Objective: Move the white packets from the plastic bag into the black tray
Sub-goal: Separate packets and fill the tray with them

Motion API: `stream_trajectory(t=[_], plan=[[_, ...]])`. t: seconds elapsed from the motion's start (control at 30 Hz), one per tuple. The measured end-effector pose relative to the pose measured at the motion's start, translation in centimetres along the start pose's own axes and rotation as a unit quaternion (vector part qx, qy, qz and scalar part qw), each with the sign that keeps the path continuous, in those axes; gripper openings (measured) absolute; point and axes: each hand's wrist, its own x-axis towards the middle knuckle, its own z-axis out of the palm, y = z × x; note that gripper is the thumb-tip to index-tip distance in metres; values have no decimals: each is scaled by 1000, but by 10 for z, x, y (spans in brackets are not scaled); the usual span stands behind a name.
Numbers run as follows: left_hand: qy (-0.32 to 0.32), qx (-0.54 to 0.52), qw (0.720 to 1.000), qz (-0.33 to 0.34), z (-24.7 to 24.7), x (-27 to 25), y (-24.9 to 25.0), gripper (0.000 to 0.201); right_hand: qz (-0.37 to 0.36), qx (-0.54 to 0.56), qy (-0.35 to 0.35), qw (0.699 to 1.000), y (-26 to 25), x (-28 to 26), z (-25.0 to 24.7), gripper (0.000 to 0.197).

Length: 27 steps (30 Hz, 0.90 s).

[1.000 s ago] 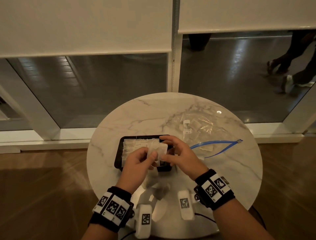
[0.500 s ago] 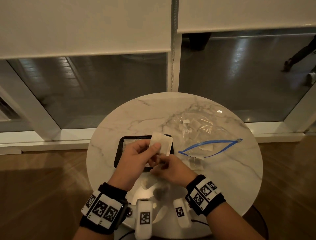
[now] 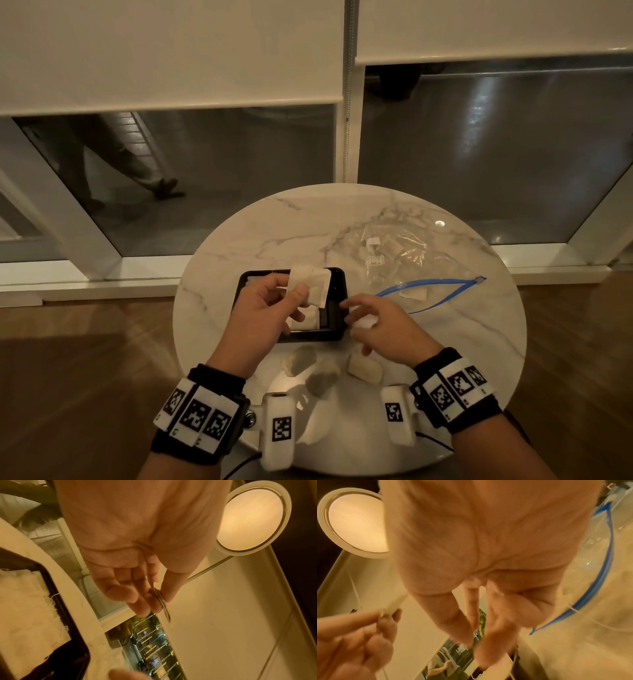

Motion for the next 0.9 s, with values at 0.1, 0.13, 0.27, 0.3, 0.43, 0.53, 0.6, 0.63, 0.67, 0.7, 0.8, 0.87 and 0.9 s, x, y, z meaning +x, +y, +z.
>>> stream_trajectory(t=[0.1,0.13,0.27,0.3,0.43,0.53,0.6,0.63,0.67,0.7,0.8,0.87,0.9], plan=[[-17,13,1000,-23,8,-2,-10,9,-47,104,59,992,-15,0,-8,22],[-22,8,999,-26,12,-3,-11,9,-60,133,41,989,-21,-1,-7,19],[-48,6,999,-11,23,-5,-11,10,-109,143,-20,984,-34,2,6,17],[-47,9,999,-10,23,-4,-13,9,-116,137,-11,984,-34,4,8,13],[11,152,988,-2,8,5,-36,11,-104,139,38,984,-29,16,9,8],[33,512,857,37,-10,10,-63,21,-54,107,71,990,-22,30,10,9],[27,575,817,27,-15,11,-79,26,-12,73,79,994,-17,43,14,8],[21,578,816,23,-16,12,-86,27,2,58,73,996,-15,49,17,9],[14,571,820,20,-16,12,-92,27,7,32,65,997,-14,54,20,10],[7,567,824,17,-16,12,-96,27,2,-6,55,998,-14,59,23,13],[-18,582,813,7,-18,12,-103,27,-19,-136,12,990,-19,70,31,14],[-31,591,806,2,-18,12,-105,27,-23,-197,-20,980,-21,78,38,16],[-36,594,804,0,-19,12,-105,27,-19,-216,-33,976,-21,82,41,17]])
